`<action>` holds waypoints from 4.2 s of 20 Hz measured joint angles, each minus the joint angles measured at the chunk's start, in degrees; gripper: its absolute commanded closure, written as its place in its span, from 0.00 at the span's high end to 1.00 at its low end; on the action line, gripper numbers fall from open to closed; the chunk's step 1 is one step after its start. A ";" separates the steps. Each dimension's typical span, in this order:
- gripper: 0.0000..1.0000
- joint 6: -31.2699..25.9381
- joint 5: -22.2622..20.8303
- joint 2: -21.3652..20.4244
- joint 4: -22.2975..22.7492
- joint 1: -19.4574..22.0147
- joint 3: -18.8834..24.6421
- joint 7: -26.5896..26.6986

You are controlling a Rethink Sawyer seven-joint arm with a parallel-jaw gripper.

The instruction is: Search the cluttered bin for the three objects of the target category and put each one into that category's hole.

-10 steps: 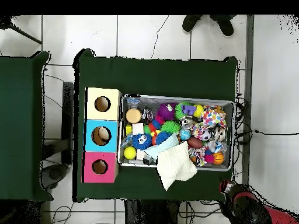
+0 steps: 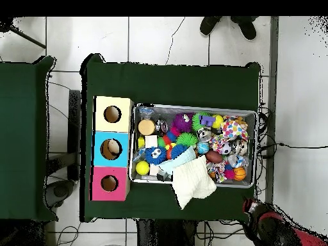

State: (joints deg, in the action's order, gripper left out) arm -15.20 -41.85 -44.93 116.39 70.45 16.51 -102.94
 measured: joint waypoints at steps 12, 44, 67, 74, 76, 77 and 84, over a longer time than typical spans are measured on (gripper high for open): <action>1.00 -0.84 1.54 1.75 -1.83 -1.15 -0.20 0.00; 1.00 -2.02 3.62 3.81 -5.75 -8.56 -3.05 0.00; 1.00 -2.02 8.05 1.80 -5.71 -19.94 -12.52 0.00; 1.00 -2.01 10.02 1.57 -5.70 -23.81 -15.16 0.00; 1.00 -2.02 10.47 1.49 -5.69 -24.39 -15.28 0.00; 1.00 -2.01 10.72 1.45 -5.69 -24.54 -15.28 0.00; 1.00 -2.02 12.24 0.65 -5.69 -24.73 -15.29 0.00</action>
State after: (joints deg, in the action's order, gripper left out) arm -17.22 -29.60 -44.28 110.69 45.72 1.23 -102.94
